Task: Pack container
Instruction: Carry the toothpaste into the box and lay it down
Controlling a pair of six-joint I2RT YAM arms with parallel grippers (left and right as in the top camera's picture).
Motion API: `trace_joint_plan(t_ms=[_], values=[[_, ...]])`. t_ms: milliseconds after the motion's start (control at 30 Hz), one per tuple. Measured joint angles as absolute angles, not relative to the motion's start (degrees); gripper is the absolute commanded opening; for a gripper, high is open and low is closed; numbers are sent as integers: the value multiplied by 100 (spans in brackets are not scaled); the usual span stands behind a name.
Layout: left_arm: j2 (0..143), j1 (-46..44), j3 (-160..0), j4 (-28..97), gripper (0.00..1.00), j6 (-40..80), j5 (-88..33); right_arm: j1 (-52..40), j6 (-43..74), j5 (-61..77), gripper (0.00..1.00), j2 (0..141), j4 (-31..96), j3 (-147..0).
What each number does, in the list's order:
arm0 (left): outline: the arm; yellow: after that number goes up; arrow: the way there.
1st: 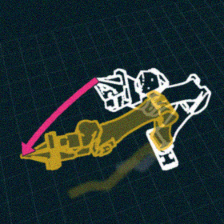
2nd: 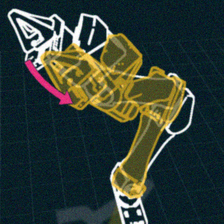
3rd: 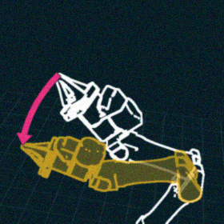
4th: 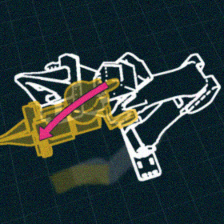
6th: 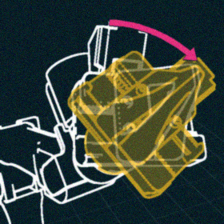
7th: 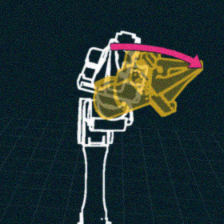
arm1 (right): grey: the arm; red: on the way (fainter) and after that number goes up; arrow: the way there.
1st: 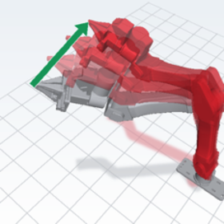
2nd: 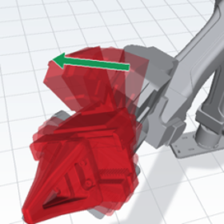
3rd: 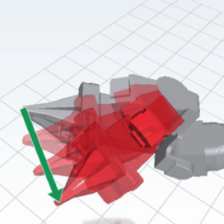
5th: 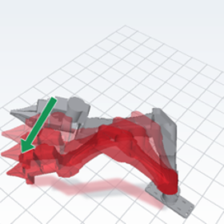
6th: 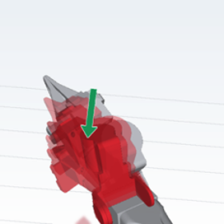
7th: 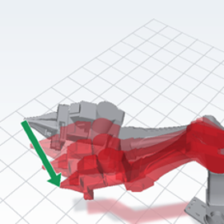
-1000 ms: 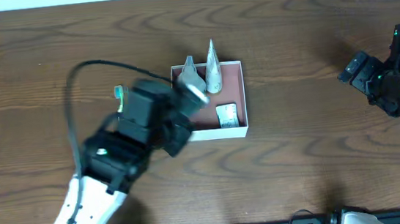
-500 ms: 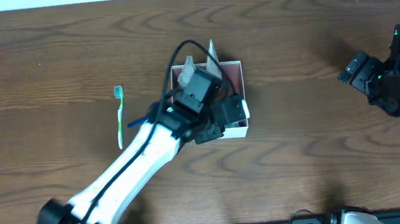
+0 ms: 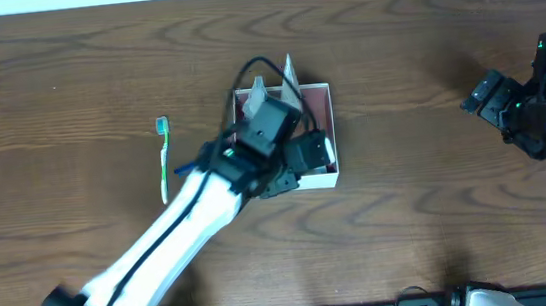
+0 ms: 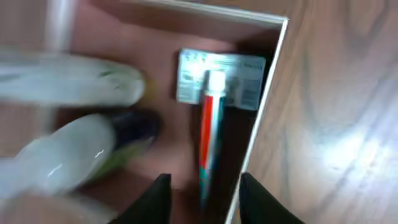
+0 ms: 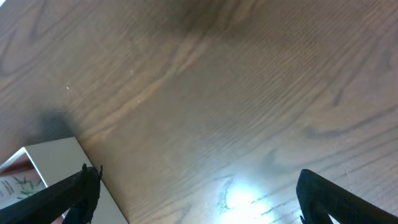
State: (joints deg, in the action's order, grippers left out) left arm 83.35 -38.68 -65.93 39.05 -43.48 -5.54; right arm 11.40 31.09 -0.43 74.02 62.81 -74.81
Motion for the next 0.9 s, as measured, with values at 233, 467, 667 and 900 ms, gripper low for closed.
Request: trace_joint_plan(t_ms=[233,467,667,900], values=[[6757,-3562,-6593,4727,94,-2799,-78,1140,3107,-43,99,7402,6283,-7481],[6650,-1826,-6593,5096,98,-1214,508,1140,3107,-43,99,7402,6281,-7481],[7507,-217,-6593,4810,99,-412,615,1142,3109,-43,99,7402,6283,-7481],[9008,432,-6593,4110,99,-172,447,1140,3109,-43,99,7402,6283,-7481]])
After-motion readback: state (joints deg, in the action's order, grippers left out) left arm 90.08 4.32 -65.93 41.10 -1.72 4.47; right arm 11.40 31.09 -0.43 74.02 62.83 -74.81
